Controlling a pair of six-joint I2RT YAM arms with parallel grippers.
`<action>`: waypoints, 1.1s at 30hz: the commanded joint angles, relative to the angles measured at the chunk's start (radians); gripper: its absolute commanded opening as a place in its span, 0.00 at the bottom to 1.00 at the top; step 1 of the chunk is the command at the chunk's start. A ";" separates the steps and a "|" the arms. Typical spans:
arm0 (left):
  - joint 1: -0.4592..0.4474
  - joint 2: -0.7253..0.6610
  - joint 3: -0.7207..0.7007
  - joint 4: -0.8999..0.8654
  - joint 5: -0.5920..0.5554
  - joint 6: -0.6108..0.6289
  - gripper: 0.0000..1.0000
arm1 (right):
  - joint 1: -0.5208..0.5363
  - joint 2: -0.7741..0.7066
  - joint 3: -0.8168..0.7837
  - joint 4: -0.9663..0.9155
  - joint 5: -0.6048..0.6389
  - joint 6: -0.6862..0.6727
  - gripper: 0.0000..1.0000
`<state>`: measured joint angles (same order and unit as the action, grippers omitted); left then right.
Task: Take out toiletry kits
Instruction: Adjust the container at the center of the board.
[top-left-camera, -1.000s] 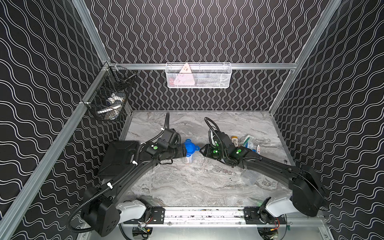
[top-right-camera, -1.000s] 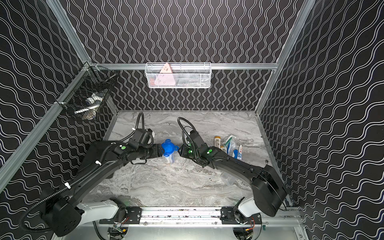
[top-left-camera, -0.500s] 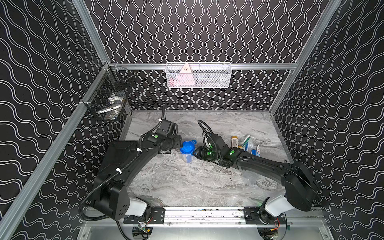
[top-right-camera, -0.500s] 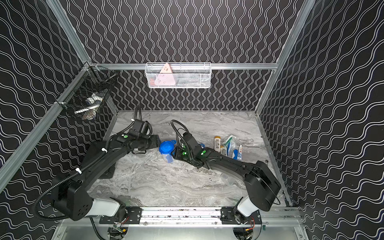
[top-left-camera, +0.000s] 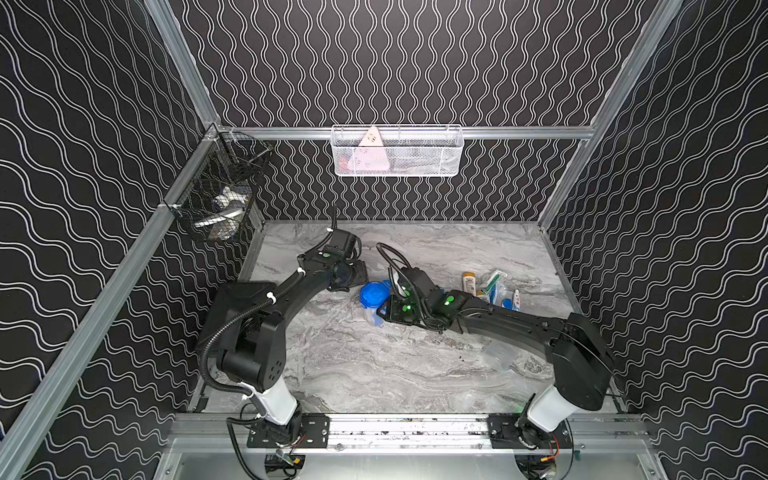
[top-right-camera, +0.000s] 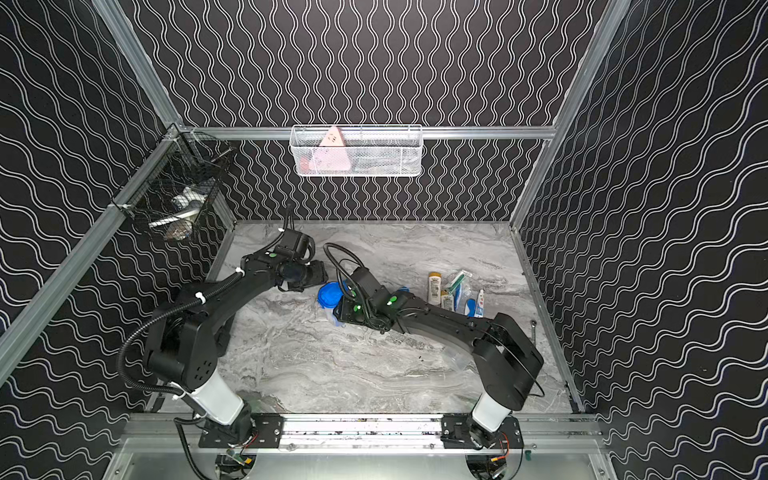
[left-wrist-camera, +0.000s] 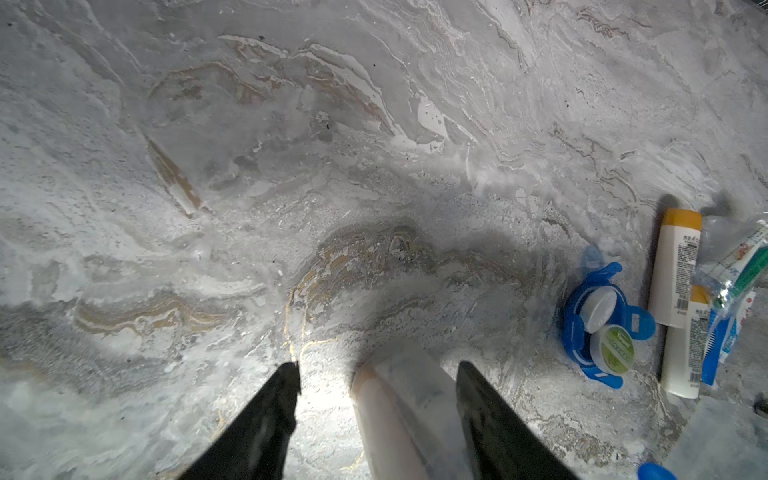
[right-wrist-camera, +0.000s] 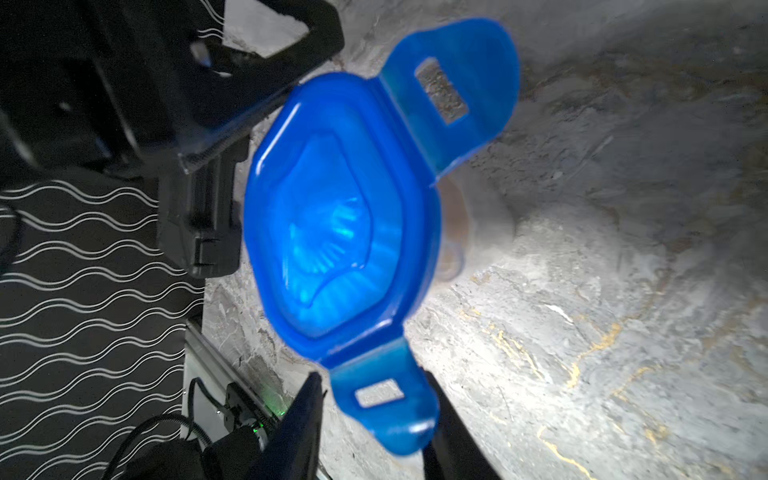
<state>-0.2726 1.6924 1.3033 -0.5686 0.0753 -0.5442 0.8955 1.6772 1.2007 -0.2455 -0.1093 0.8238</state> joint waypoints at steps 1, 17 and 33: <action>0.000 -0.001 -0.008 0.018 0.022 0.020 0.63 | -0.003 0.021 0.051 -0.124 0.094 -0.017 0.42; -0.058 -0.171 -0.221 0.045 0.068 0.012 0.63 | -0.107 0.026 0.119 -0.269 0.100 -0.088 0.44; -0.072 -0.338 -0.159 0.006 0.168 0.050 0.77 | -0.162 -0.353 -0.379 0.395 -0.157 0.040 0.51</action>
<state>-0.3408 1.3090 1.1263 -0.6357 0.1345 -0.5209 0.7467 1.3621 0.9337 -0.2302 -0.1051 0.7517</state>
